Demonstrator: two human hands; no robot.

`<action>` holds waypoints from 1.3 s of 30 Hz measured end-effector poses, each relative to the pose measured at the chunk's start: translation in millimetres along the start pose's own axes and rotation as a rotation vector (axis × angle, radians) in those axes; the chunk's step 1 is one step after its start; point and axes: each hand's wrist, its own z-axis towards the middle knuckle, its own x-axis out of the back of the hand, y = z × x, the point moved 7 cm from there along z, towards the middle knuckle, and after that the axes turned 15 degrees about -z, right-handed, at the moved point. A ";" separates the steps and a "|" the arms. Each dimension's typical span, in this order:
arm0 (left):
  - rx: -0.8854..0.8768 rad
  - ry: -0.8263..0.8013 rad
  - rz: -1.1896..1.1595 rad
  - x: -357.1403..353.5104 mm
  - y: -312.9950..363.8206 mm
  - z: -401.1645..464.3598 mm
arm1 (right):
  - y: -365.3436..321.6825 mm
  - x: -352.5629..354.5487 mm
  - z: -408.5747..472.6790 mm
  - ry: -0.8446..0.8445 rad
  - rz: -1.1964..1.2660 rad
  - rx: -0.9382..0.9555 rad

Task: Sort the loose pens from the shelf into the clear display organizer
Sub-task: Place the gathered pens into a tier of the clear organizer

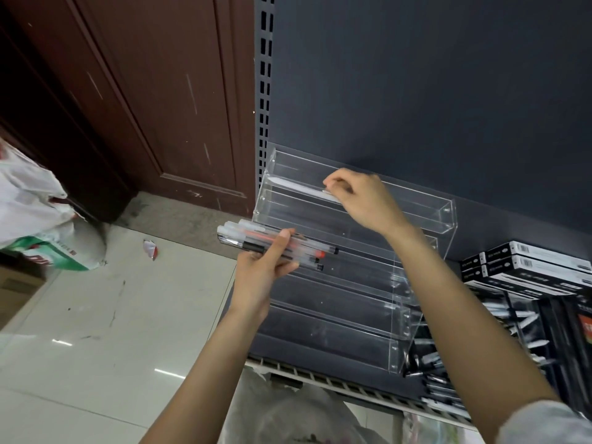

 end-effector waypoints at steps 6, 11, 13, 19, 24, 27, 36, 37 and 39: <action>-0.002 -0.016 0.044 -3.2 -2.6 -3.8 | -5.6 -8.9 -13.7 0.006 -0.052 0.072; -0.023 -0.040 0.059 -10.0 -2.2 -5.1 | -24.2 18.2 -51.4 0.208 0.015 0.253; -0.023 -0.042 0.059 -12.7 -3.4 -5.5 | -23.8 13.6 -71.3 0.172 0.008 0.263; -0.023 -0.147 0.128 -33.6 -13.5 -11.8 | -7.4 5.4 -95.8 0.071 0.178 0.146; -0.042 -0.277 0.206 -69.4 -20.8 -16.5 | 9.5 20.8 -106.0 0.006 0.279 0.092; -0.055 -0.314 0.228 -83.1 -24.5 -13.9 | 26.5 31.0 -106.1 0.051 0.278 0.046; -0.210 0.034 0.099 -5.7 6.5 2.6 | 23.8 0.4 -68.7 0.157 0.002 0.064; -0.207 0.039 0.108 -0.2 8.8 3.0 | 18.1 -4.5 -63.4 0.160 0.004 0.076; -0.200 0.046 0.128 5.5 10.9 2.7 | 7.2 -10.8 -52.4 0.165 -0.008 0.103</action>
